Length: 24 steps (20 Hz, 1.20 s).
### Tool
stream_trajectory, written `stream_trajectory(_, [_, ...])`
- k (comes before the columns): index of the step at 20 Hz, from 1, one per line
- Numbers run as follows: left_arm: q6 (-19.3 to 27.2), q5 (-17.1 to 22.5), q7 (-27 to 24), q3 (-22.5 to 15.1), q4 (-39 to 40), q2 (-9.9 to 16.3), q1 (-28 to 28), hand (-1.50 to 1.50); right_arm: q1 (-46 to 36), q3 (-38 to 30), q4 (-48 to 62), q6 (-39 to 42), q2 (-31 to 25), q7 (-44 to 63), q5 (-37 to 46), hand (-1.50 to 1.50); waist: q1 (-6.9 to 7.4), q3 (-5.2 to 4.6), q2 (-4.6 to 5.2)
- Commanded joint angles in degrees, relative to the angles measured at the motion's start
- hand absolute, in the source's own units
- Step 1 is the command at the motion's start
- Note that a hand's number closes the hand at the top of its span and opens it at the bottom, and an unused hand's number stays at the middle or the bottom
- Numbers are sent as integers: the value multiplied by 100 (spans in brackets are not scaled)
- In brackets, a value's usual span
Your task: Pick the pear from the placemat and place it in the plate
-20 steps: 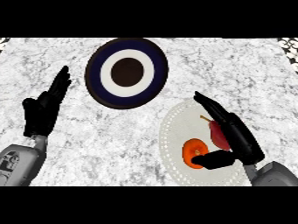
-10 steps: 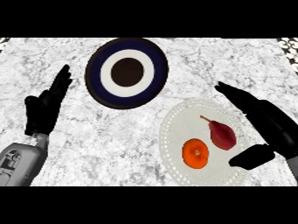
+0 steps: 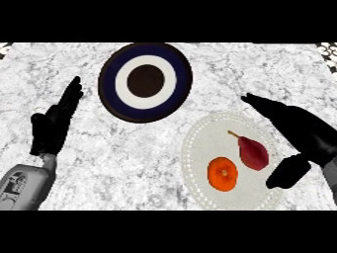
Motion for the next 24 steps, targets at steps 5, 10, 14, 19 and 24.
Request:
stream_trajectory(5, [-75, -254, 390, 166, -196, -174, -167, 0, 169, -118, 771, 594, 633, -318, 685, -150, 9, 6, 2])
stream_trajectory(10, [-303, -235, -35, 386, 142, -251, -107, 0, 80, -5, 1503, 799, 935, -629, 1320, -150, 11, 5, 8])
stream_trajectory(14, [-216, -458, 192, 344, -431, -261, 283, 0, -183, -258, 2053, 1075, 1215, -842, 1522, -150, 40, 6, 1])
stream_trajectory(19, [-171, -702, 134, 371, 94, -659, -133, 0, 200, -30, 2079, 923, 1676, -947, 2265, -150, -10, 4, 6])
stream_trajectory(24, [-549, -705, 158, 649, 3, -595, -61, 0, 396, -605, 2218, 1234, 1729, -1253, 2540, -150, -16, 4, 1])
